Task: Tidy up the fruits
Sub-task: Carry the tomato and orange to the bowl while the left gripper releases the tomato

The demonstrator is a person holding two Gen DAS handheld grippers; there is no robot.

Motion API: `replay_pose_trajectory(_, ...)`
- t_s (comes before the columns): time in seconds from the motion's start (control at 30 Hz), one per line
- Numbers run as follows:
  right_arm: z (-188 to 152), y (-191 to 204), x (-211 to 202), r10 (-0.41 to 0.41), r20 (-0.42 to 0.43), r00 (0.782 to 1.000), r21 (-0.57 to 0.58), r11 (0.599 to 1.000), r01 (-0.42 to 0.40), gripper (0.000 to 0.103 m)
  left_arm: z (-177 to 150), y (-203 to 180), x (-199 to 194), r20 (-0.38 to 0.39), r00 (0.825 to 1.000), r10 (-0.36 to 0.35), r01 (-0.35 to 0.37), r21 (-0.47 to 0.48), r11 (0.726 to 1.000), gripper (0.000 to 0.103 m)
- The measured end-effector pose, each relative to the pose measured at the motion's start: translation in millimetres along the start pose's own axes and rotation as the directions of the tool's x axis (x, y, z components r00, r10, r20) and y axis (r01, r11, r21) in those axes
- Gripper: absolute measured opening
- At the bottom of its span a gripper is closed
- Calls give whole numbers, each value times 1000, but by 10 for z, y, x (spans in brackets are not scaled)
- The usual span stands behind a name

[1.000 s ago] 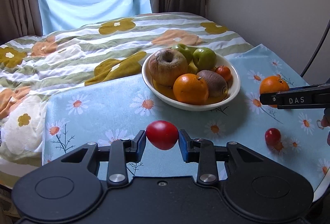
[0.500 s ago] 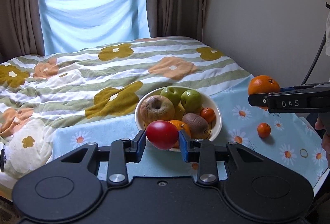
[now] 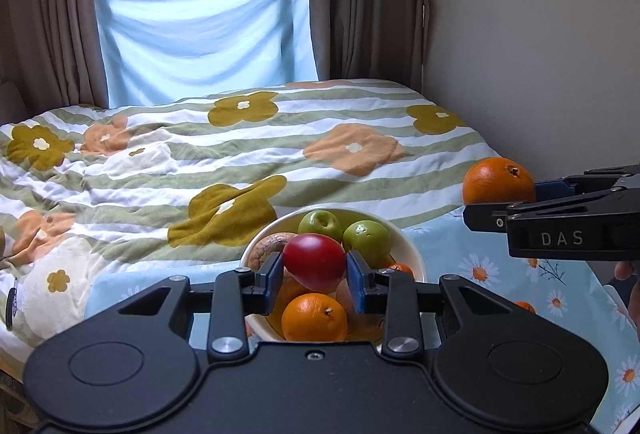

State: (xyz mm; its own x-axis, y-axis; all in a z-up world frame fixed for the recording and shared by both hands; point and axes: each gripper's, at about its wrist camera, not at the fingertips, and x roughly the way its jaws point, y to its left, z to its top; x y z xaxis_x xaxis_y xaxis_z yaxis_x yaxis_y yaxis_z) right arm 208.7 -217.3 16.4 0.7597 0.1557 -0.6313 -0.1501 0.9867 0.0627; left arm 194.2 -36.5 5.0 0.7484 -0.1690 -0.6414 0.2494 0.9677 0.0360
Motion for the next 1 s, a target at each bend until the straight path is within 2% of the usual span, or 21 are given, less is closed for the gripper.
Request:
replay_pose_trajectory(0.5,83,-465,529,59,-59,996,-12,998,-60,72,46,-345,909,-90,994,55,-51,38,998,38)
replay_pose_trajectory(0.8,64,-624,688,59,-86,995,-4,998,-60,72,19,-414,1110,-88,993,78,-73,54,996,40)
replay_pose_trajectory(0.83,63,-634,694,60,-88,994,-5,998,-60,72,24,-419,1114,-81,993,85,-80,59,995,55)
replay_pose_trajectory(0.87,64,-643,699,60,-88,994,-6,998,-61,72,26,-427,1096,-71,993,91,-87,64,994,79)
replay_pose_trajectory(0.9,66,-646,702,61,-88,994,-6,998,-62,72,29,-430,1062,-52,994,98,-95,66,993,89)
replay_pose_trajectory(0.93,71,-648,703,62,-88,994,-8,998,-63,72,29,-428,1015,-31,994,105,-103,67,992,95)
replay_pose_trajectory(1.0,87,-640,699,66,-86,994,-15,998,-68,72,41,-403,939,-18,995,103,-101,69,993,95)
